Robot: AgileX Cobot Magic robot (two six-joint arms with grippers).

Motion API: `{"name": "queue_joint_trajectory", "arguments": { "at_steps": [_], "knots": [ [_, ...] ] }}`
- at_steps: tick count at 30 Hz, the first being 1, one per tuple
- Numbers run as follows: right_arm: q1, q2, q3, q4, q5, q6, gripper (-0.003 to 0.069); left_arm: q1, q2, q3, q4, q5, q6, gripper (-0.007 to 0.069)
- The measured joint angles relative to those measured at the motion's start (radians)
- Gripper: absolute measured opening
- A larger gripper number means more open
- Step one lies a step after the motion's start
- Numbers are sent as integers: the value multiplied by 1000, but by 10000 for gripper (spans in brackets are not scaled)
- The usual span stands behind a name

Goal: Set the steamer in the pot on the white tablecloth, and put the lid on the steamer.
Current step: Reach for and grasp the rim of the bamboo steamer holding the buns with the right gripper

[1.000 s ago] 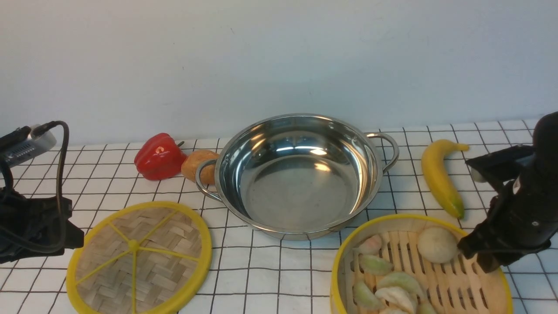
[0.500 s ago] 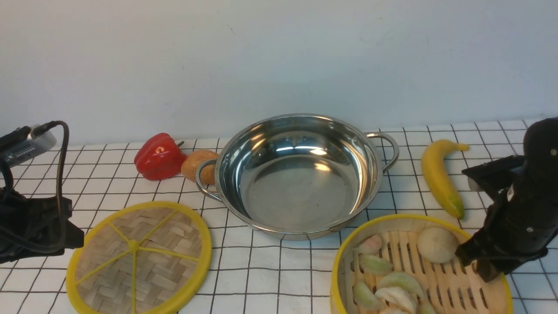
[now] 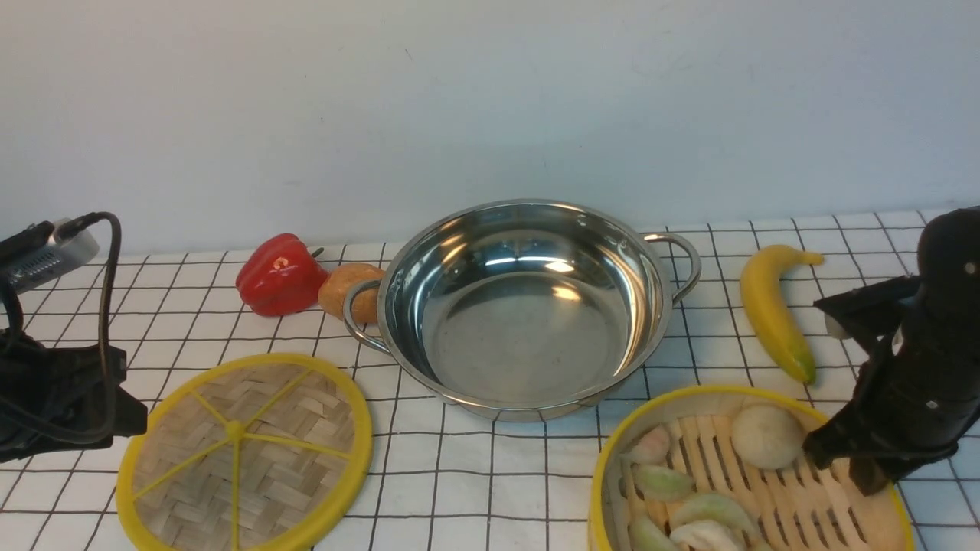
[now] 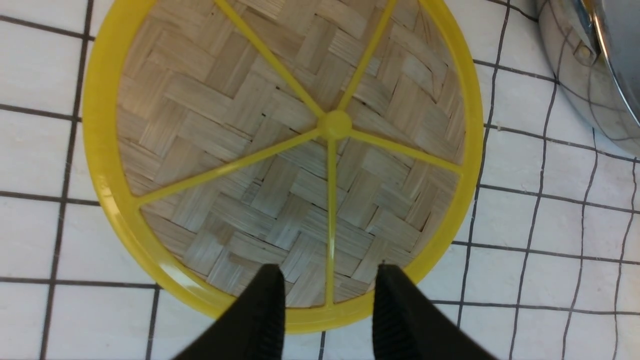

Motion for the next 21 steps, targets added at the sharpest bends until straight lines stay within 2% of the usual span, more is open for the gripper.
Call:
{"name": "queue_joint_trajectory", "arguments": {
  "at_steps": [9, 15, 21],
  "knots": [
    [-16, -6, -1, -67, 68, 21, 74, 0, 0, 0, 0, 0, 0, 243],
    [-96, -57, -60, -67, 174, 16, 78, 0, 0, 0, 0, 0, 0, 243],
    [-139, -78, -161, -62, 197, 10, 85, 0, 0, 0, 0, -1, 0, 243]
  ]
}}
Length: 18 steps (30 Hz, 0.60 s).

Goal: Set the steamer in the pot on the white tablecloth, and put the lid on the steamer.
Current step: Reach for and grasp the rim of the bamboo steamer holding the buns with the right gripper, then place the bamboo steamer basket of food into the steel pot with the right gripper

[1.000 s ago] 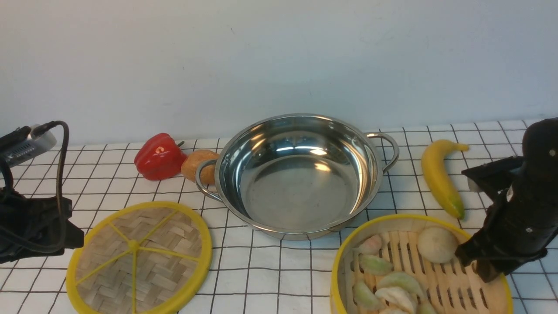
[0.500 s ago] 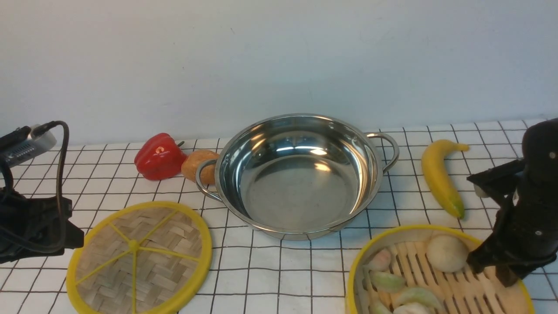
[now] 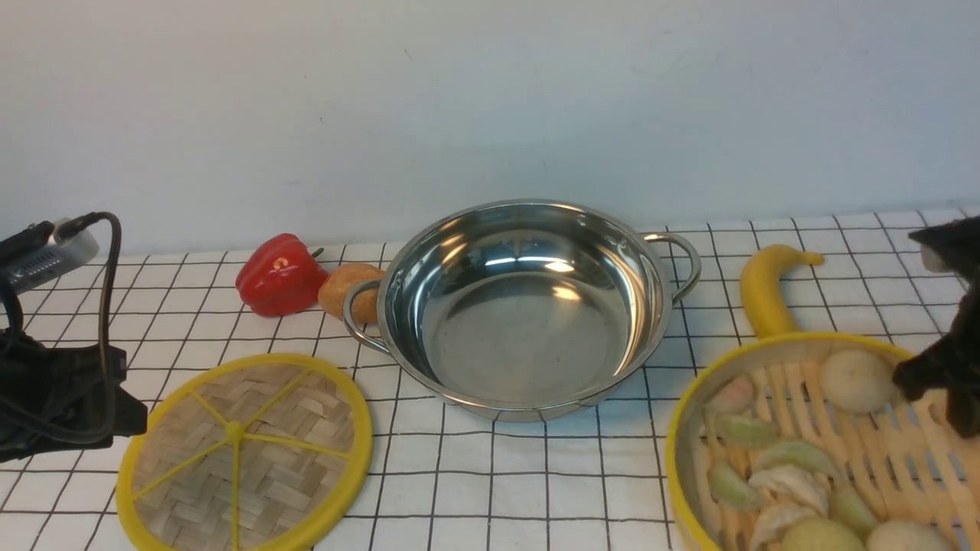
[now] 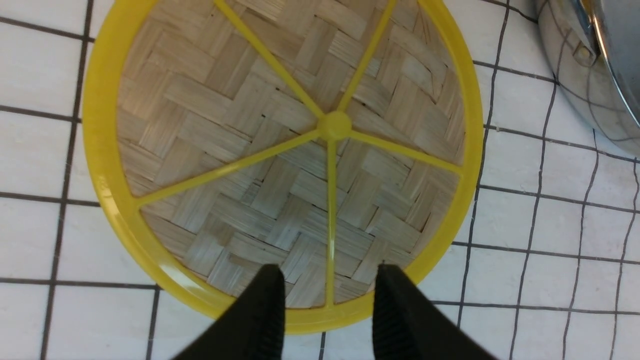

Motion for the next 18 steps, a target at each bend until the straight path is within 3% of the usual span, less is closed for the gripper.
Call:
{"name": "queue_joint_trajectory", "arguments": {
  "at_steps": [18],
  "knots": [
    [-6, 32, -202, 211, 14, -90, 85, 0, 0, 0, 0, -1, 0, 243]
  ]
}}
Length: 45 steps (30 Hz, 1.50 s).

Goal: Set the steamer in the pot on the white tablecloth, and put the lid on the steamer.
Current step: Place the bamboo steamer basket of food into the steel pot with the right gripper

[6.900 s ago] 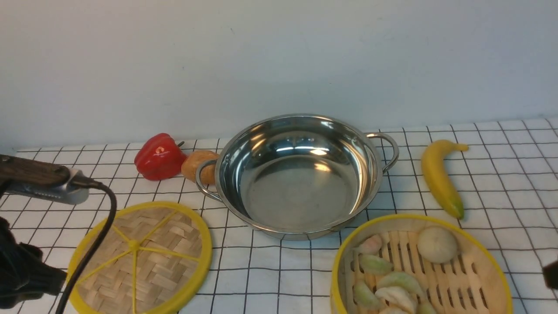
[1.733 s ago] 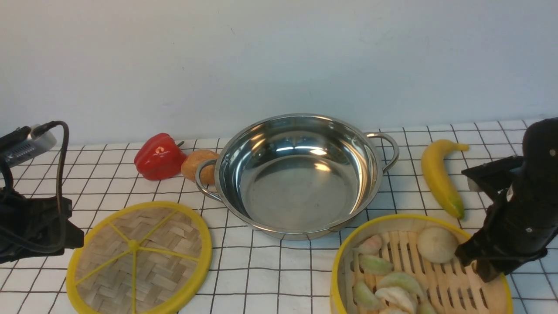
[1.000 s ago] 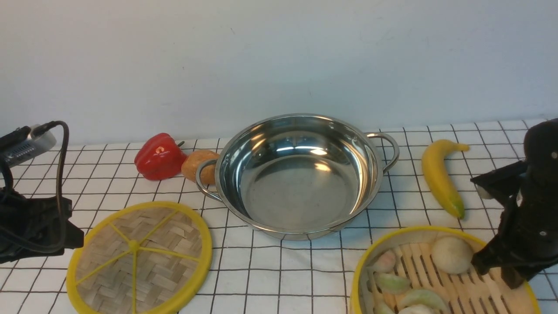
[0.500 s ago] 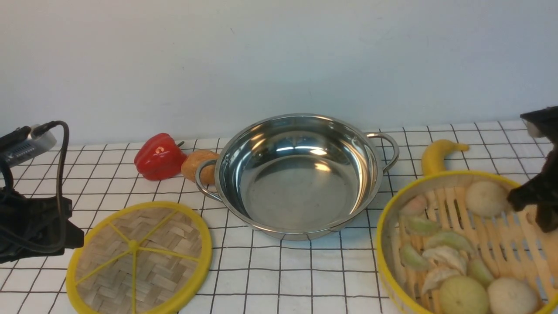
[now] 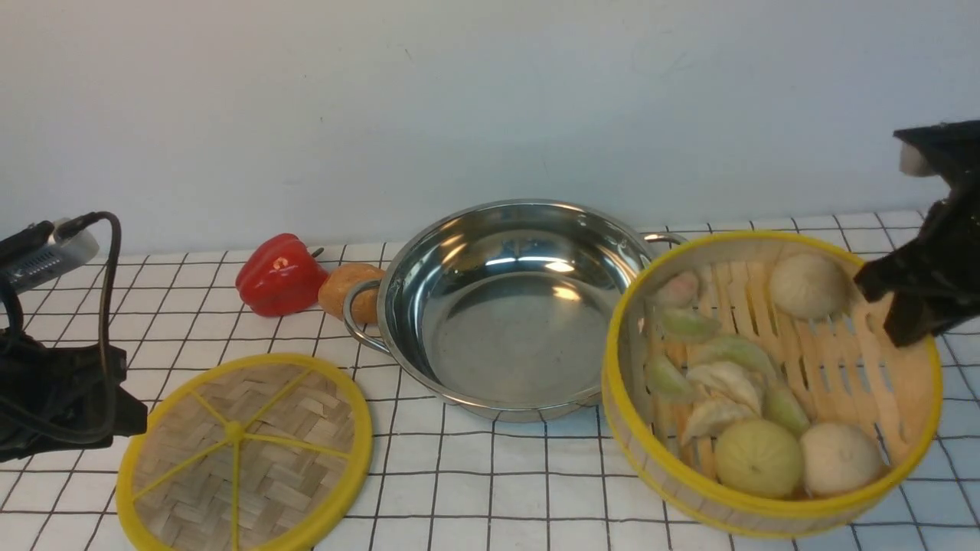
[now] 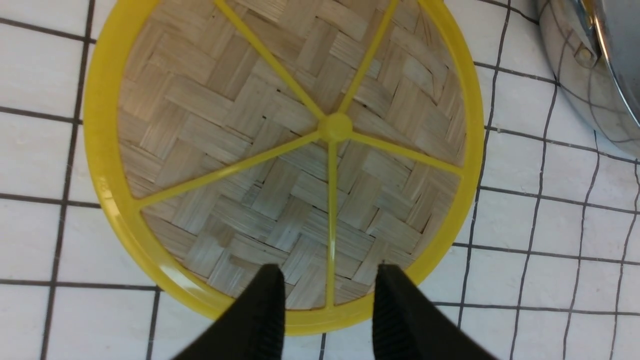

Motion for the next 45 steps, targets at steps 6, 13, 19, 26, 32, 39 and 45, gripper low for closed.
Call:
{"name": "queue_joint_trajectory", "arguments": {
  "at_steps": [6, 13, 19, 26, 32, 39, 45],
  "knots": [
    [10, 91, -166, 83, 2, 3, 85, 0, 0, 0, 0, 0, 0, 243],
    [83, 245, -418, 107, 4, 29, 85, 0, 0, 0, -24, 0, 0, 243],
    [163, 373, -588, 121, 5, 54, 85, 0, 0, 0, -25, 0, 0, 243],
    [224, 538, -761, 124, 13, 83, 85, 0, 0, 0, -51, 0, 0, 243],
    [225, 600, -825, 124, 13, 105, 85, 0, 0, 0, -54, 0, 0, 243],
    [225, 648, -829, 124, 13, 105, 85, 0, 0, 0, -55, 0, 0, 243],
    [225, 675, -832, 124, 13, 106, 85, 0, 0, 0, -55, 0, 0, 243]
  ]
}}
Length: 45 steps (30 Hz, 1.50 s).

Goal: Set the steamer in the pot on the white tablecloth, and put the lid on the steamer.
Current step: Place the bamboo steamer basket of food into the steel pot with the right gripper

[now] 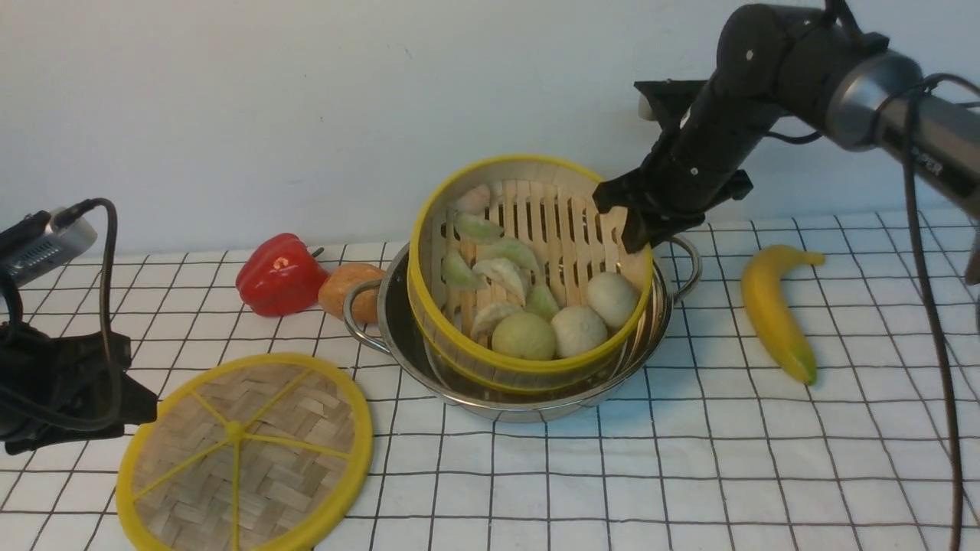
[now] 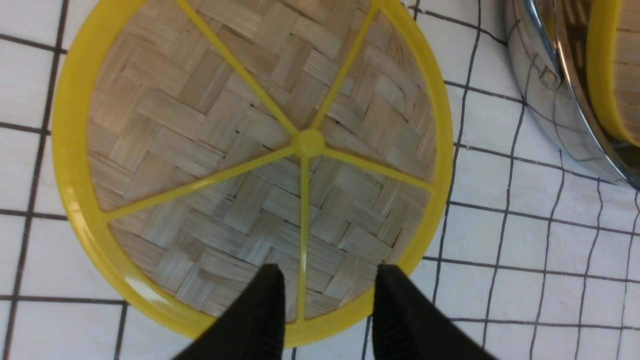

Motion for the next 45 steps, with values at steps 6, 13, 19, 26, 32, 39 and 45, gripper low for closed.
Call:
{"name": "queue_joint_trajectory", "arguments": {
  "at_steps": [6, 13, 19, 26, 32, 39, 45],
  "knots": [
    [0, 32, -1, 27, -1, 0, 85, 0, 0, 0, 0, 0, 0, 243],
    [0, 38, -1, 36, -1, -4, 85, 0, 0, 0, 0, 0, 0, 243],
    [0, 38, -1, 36, -1, -4, 85, 0, 0, 0, 0, 0, 2, 243],
    [0, 40, -1, 25, -1, -4, 85, 0, 0, 0, 0, 0, 3, 243],
    [0, 54, -2, 23, -4, -3, 85, 0, 0, 0, 0, 0, 3, 243],
    [0, 60, -2, 30, -8, 3, 85, 0, 0, 0, 0, 0, 3, 243],
    [0, 60, -3, 43, -10, 3, 121, 0, 0, 0, 0, 0, 3, 243]
  ]
}}
